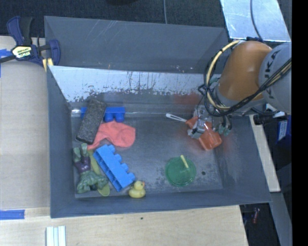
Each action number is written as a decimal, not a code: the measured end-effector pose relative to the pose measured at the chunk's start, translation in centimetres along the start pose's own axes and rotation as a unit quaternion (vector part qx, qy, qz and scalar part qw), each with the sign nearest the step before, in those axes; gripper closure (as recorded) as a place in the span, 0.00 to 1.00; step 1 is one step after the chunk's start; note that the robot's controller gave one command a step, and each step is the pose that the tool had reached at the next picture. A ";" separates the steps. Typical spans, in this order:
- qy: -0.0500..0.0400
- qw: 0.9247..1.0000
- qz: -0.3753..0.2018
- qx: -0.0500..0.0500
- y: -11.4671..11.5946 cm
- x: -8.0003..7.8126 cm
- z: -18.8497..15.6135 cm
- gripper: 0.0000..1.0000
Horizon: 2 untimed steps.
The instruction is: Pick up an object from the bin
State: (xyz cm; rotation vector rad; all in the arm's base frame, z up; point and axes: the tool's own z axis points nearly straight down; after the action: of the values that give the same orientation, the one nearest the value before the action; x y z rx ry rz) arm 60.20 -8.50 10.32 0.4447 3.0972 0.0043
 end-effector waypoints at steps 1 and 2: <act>0.000 1.000 0.000 0.000 0.0 0.0 0.0 1.00; -0.009 1.000 0.006 -0.006 -1.4 -2.5 2.1 1.00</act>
Offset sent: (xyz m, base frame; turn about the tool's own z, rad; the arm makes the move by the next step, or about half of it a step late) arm 0.0139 -0.0275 -0.0332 0.0165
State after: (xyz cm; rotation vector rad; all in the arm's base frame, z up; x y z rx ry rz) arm 62.20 -10.58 8.29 0.4610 3.0753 0.0189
